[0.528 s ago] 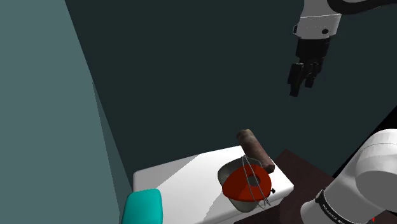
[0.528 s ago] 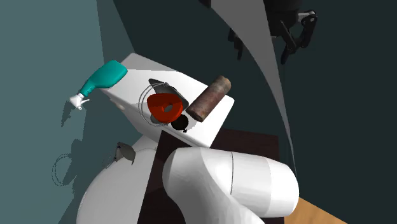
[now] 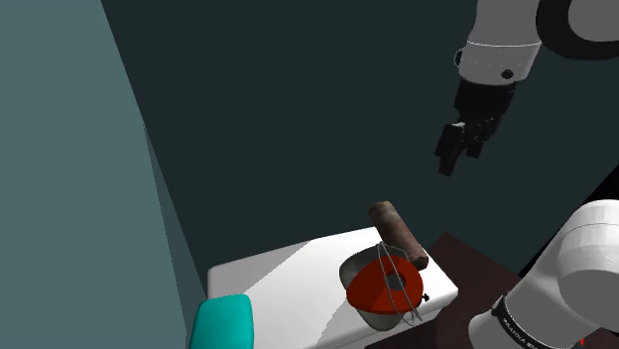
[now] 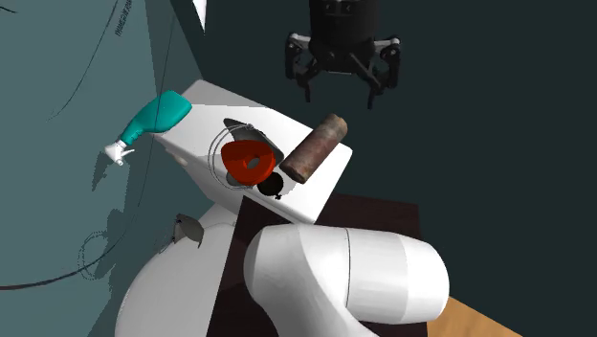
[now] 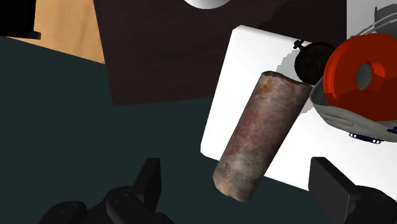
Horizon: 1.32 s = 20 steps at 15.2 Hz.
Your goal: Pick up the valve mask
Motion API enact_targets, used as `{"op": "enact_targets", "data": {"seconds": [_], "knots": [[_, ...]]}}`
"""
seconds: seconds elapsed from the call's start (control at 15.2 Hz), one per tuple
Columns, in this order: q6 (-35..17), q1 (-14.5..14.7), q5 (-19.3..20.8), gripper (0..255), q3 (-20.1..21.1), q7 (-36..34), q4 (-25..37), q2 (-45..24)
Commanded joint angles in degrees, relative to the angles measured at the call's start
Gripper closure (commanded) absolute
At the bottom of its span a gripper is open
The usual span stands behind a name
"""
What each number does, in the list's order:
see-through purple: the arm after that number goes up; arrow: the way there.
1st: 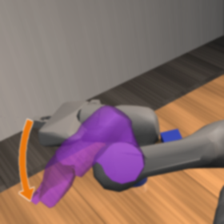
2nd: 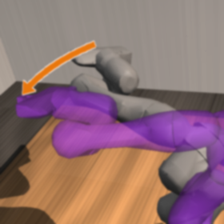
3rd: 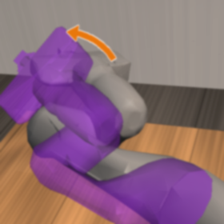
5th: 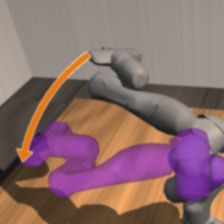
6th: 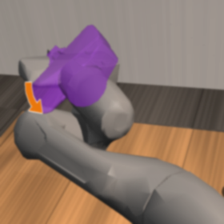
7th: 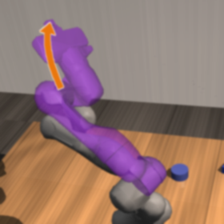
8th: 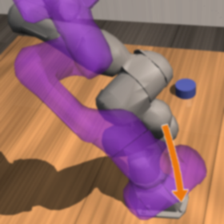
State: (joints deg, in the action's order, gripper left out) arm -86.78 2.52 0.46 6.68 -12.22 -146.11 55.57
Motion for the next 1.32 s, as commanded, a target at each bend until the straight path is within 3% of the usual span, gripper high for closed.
{"op": "enact_targets", "data": {"seconds": [0.0,0.66,1.06,1.25], "knots": [[-1.2,1.2,-2.2,0,3.5,-3.5,-2.3,2.9],[-10.4,7.0,-13.8,0,24.7,-21.6,-6.8,6.1],[-17.4,6.5,-18.7,0,39.5,-32.6,-4.5,2.0],[-19.6,6.2,-19.7,0,42.2,-34.2,-5.2,1.1]]}}
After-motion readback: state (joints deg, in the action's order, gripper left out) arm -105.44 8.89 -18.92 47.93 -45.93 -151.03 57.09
